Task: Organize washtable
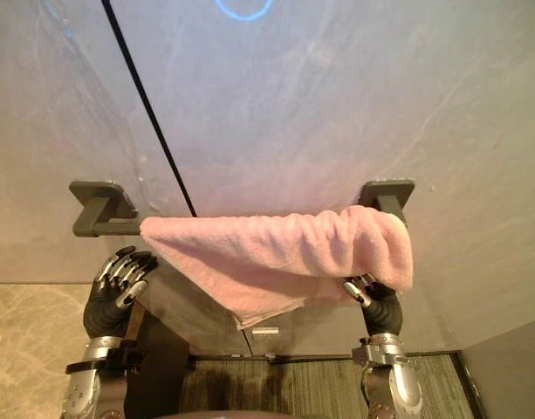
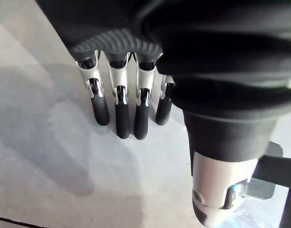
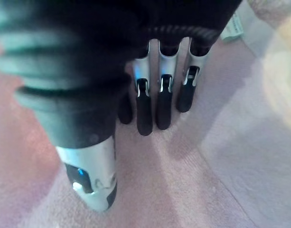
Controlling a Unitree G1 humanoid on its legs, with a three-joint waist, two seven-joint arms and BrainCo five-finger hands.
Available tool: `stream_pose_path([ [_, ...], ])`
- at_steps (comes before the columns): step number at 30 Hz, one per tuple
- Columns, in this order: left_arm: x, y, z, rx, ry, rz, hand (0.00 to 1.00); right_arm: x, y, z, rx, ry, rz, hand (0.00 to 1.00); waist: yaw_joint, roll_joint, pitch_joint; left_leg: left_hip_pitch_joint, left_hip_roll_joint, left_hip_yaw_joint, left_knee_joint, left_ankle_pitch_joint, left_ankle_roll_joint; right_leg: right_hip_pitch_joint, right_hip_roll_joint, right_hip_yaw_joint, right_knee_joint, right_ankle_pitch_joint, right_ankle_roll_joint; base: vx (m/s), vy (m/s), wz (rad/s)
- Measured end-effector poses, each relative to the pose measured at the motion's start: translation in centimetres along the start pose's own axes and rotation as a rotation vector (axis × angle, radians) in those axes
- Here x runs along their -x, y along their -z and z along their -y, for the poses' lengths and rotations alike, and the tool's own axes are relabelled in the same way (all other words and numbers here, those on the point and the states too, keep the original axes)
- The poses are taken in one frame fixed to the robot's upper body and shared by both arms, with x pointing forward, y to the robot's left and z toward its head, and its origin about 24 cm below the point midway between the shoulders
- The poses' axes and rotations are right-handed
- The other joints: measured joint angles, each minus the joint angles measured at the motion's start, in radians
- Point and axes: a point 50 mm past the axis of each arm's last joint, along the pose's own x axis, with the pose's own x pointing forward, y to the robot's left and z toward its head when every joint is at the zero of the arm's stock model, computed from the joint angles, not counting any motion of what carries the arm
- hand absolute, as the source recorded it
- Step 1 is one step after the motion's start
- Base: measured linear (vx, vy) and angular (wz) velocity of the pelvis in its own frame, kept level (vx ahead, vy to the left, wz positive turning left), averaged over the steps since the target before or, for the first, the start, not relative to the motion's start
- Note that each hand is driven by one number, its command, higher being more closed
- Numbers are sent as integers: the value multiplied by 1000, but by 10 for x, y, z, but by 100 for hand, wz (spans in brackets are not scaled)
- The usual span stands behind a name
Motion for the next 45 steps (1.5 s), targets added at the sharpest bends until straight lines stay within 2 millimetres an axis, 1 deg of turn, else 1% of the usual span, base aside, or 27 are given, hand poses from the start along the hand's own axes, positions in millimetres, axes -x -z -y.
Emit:
stream_pose_path([
  [2,2,5,1,1,-7,-25,0,6,6,-1,-8,4,-31,0,1,0,0,3,0,3,0,-1,1,0,0,2,0,0,0,0,0,-2],
  [7,10,12,-3,3,-46,-62,0,18,13,-1,-27,30,-66,0,2,-1,0,4,8,17,7,-10,1,0,0,9,0,0,1,-8,-4,-7],
  [10,15,16,-7,1,-78,-86,0,25,10,-3,-28,32,-63,0,5,-1,-1,2,16,40,38,-33,-2,1,-4,23,1,-1,1,2,10,-18],
  [12,18,20,-7,14,-102,-101,0,30,3,-5,-19,33,-43,0,5,0,-7,-7,19,56,63,-50,-1,2,-4,28,4,-3,3,20,-2,-12],
  [15,21,22,-7,18,-112,-114,0,33,-1,-6,-6,42,-36,0,3,-1,-17,-12,20,62,79,-63,0,1,-7,29,8,-6,6,11,3,-3],
  [21,27,34,-12,1,-151,-174,0,38,0,-1,53,97,-54,0,5,-3,-29,-17,23,81,126,-107,4,0,-15,40,43,-31,11,-13,11,-8],
  [23,30,40,-14,-14,-156,-204,0,39,1,4,80,119,-67,0,5,-7,-33,-19,24,83,142,-120,3,0,-16,42,54,-40,15,26,2,-4],
  [24,32,44,-15,-16,-162,-222,0,41,7,9,107,145,-95,0,5,-15,-39,-25,26,85,154,-127,2,0,-16,43,54,-43,16,43,-3,-2],
  [25,32,45,-16,-16,-164,-229,0,42,9,11,114,153,-106,0,5,-11,-45,-30,27,85,161,-131,2,-1,-16,43,54,-44,16,53,-4,-1],
  [27,35,51,-18,-25,-170,-259,0,46,16,21,145,196,-149,0,6,-15,-45,-35,29,86,175,-139,0,-1,-16,40,54,-44,18,69,-2,0],
  [28,35,51,-18,-28,-170,-261,0,47,17,21,147,199,-151,0,6,-14,-45,-35,29,86,175,-139,0,-1,-16,40,54,-44,18,51,0,-1],
  [30,40,60,-20,-45,-179,-312,0,51,22,29,159,239,-182,0,11,-15,-46,-36,32,91,184,-152,-1,-1,-15,35,54,-46,19,34,-2,-5],
  [34,45,69,-23,-62,-197,-362,0,53,23,35,166,272,-188,0,15,-17,-46,-42,34,93,204,-170,0,-1,-18,33,64,-54,21,5,0,-2],
  [37,49,76,-24,-77,-202,-403,0,57,28,39,163,298,-213,0,20,-26,-47,-42,31,93,222,-184,2,-3,-24,30,89,-73,23,8,2,1],
  [42,52,88,-26,-104,-201,-462,0,58,45,47,184,324,-283,0,29,-34,-49,-45,29,95,229,-190,3,-3,-28,28,89,-74,23,0,0,0],
  [45,54,96,-28,-122,-214,-497,0,58,55,50,210,326,-329,0,29,-35,-49,-45,27,95,229,-190,3,-3,-29,29,89,-74,23,0,0,0],
])
